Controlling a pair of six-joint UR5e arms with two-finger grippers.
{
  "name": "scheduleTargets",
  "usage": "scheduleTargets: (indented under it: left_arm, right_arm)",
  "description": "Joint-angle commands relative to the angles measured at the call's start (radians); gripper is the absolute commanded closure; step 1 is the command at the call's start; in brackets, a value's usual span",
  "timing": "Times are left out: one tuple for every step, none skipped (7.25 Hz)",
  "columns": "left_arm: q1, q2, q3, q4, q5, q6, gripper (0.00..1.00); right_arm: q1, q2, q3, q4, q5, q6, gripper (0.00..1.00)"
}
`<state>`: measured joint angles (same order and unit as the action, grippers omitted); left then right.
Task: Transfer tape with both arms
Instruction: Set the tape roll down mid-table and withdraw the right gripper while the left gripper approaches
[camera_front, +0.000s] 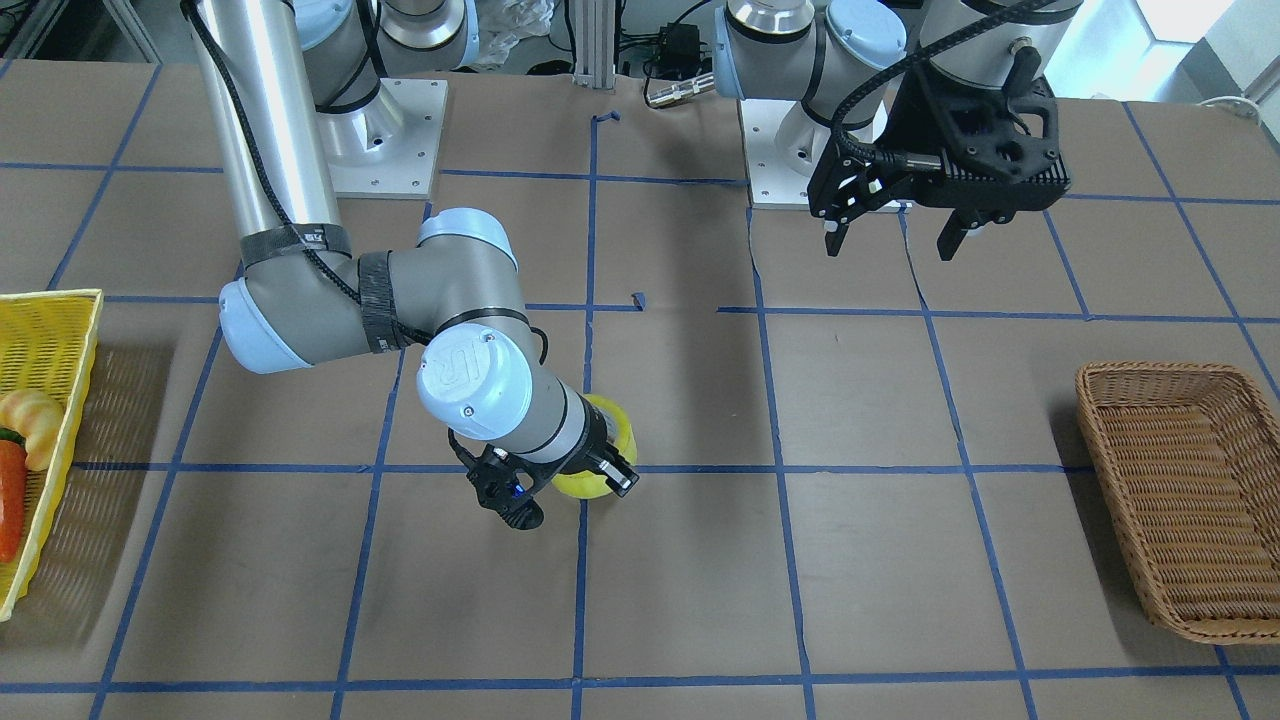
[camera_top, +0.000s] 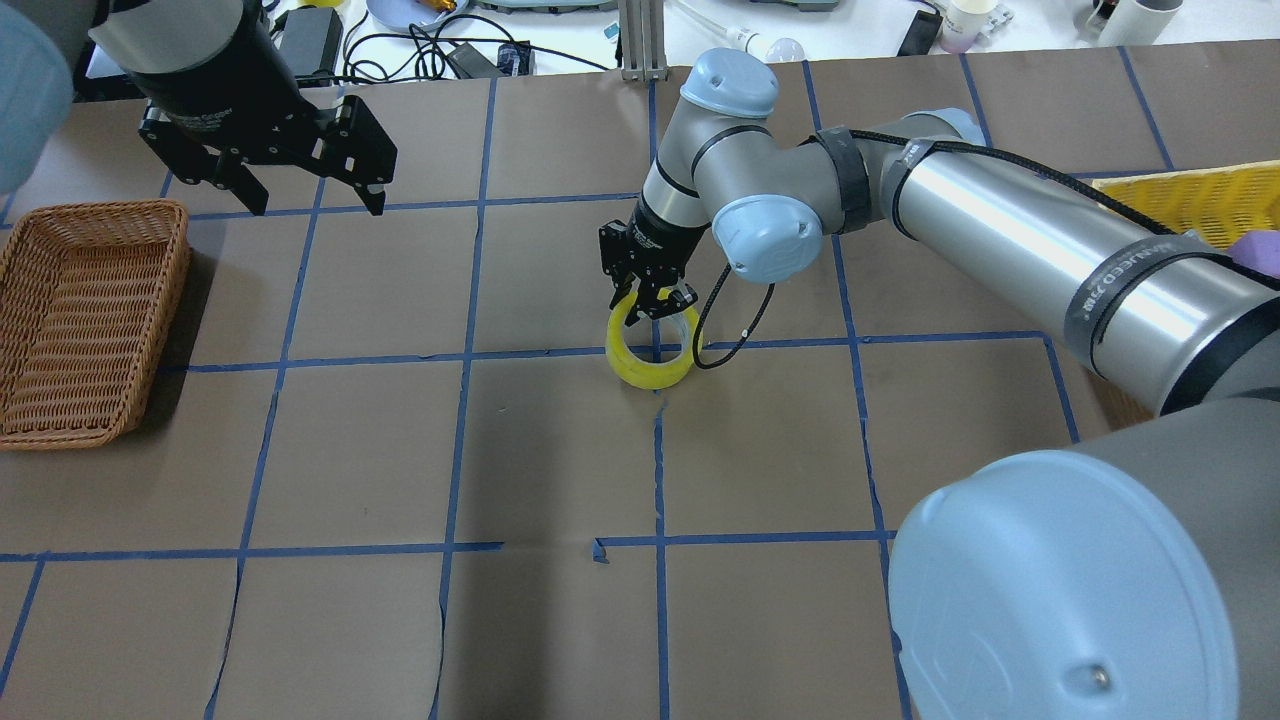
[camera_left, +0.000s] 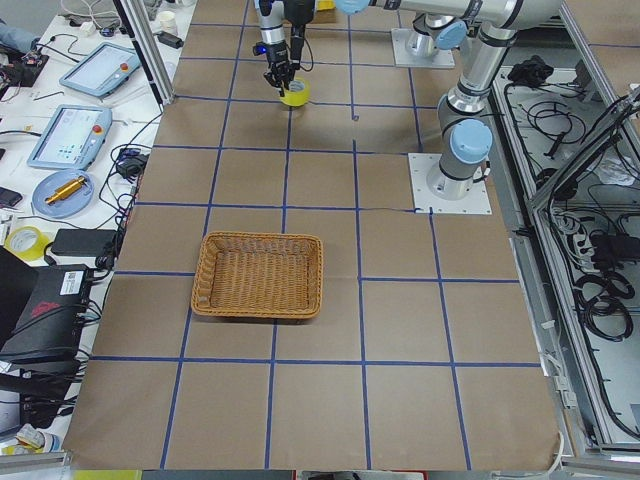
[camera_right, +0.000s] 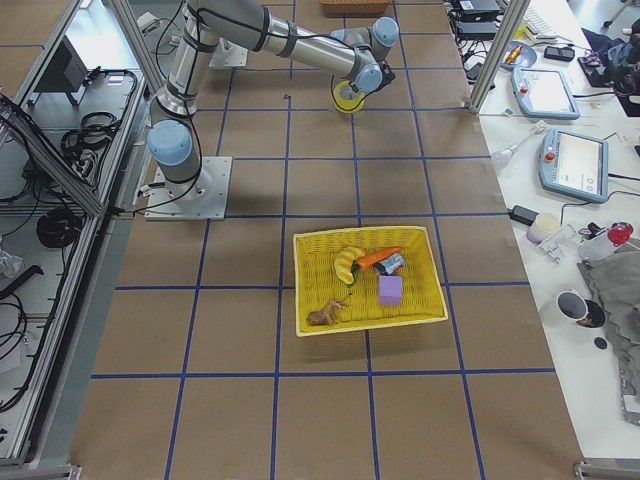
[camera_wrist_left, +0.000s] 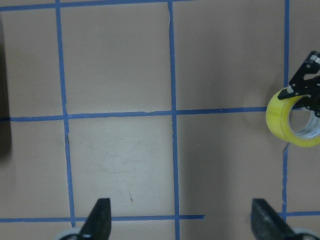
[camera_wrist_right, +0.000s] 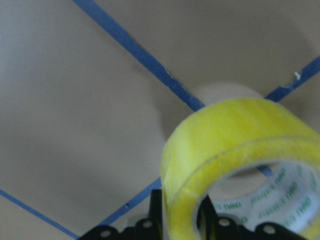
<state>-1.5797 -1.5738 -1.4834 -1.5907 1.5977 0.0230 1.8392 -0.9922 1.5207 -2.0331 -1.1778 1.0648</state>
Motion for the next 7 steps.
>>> scheduleTargets:
  left_arm:
    - [0.000,0.000,0.000,0.000,0.001,0.000,0.00]
    - [0.000,0.000,0.000,0.002,-0.001,0.000,0.00]
    - [0.000,0.000,0.000,0.000,-0.001,0.000,0.00]
    - [0.000,0.000,-0.002,0.002,0.001,0.002,0.00]
    - [-0.002,-0.015,0.001,0.005,0.001,0.000,0.00]
    - [-0.014,-0.031,-0.012,0.012,0.001,-0.005,0.00]
    - [-0.026,-0.044,0.017,0.065,-0.004,-0.002,0.00]
  right_arm:
    - [0.000,-0.019,0.032,-0.018,-0.005,0.009,0.12]
    - [-0.009,-0.043,0.027,-0.016,-0.014,0.001,0.13]
    - [-0.040,-0.128,0.030,-0.001,-0.047,-0.003,0.13]
    - [-0.087,-0.223,0.047,0.052,-0.096,-0.082,0.09]
    - [-0.138,-0.280,0.055,0.126,-0.149,-0.249,0.04]
    - [-0.193,-0.330,0.053,0.149,-0.201,-0.414,0.00]
    - [-0.239,-0.385,0.052,0.263,-0.230,-0.627,0.00]
